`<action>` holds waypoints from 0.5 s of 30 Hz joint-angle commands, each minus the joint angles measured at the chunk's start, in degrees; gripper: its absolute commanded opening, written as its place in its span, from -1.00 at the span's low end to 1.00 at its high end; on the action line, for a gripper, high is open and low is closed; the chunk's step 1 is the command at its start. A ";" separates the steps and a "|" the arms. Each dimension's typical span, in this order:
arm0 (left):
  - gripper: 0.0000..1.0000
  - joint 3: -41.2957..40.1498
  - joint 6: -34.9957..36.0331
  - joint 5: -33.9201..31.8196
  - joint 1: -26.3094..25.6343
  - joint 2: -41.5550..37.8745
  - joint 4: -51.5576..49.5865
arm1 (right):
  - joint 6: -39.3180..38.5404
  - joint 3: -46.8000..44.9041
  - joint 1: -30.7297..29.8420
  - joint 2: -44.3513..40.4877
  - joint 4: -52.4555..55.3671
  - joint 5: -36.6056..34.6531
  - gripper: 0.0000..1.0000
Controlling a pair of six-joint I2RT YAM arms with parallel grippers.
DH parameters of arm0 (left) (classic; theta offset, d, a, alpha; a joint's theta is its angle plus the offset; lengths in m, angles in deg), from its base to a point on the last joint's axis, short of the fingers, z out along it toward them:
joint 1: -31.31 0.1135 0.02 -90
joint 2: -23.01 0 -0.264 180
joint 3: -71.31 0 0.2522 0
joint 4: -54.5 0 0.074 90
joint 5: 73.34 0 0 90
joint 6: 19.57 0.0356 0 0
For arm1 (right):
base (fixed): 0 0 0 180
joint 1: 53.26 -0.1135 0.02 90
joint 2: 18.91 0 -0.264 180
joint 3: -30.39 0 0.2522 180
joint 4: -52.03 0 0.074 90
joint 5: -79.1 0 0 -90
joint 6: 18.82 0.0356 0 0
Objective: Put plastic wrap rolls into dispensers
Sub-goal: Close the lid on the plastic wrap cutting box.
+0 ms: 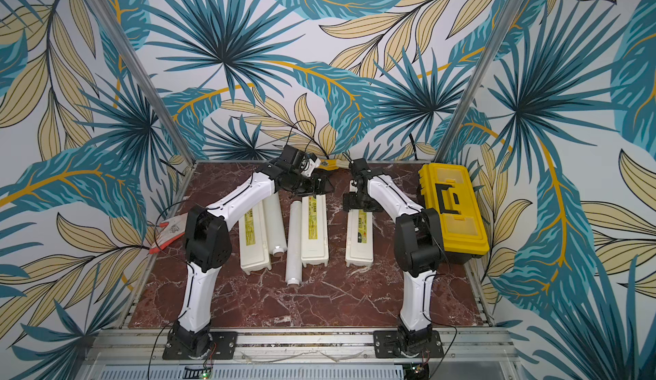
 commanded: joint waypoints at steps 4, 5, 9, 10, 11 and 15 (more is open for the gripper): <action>0.82 3.04 -1.24 -0.26 -0.32 0.53 -0.13 | -4.32 -0.96 1.91 -0.99 0.36 0.14 0.96; 0.80 2.83 -1.40 -0.33 -0.36 0.59 -0.12 | -4.89 -1.10 1.95 -1.07 0.35 0.40 0.96; 0.73 1.96 -2.03 -0.34 -0.73 1.05 -0.11 | -6.38 -0.84 1.97 -0.95 1.12 1.17 0.91; 0.72 1.80 -2.12 -0.46 -0.82 1.24 -0.12 | -6.48 -0.96 1.95 -0.88 1.10 1.06 0.91; 0.71 1.66 -2.21 -0.60 -1.00 1.40 -0.13 | -6.64 -1.01 1.99 -0.80 1.14 0.90 0.91; 0.68 1.48 -2.74 -0.95 -1.44 2.16 -0.09 | -7.25 -1.45 1.98 -0.70 0.59 1.86 0.92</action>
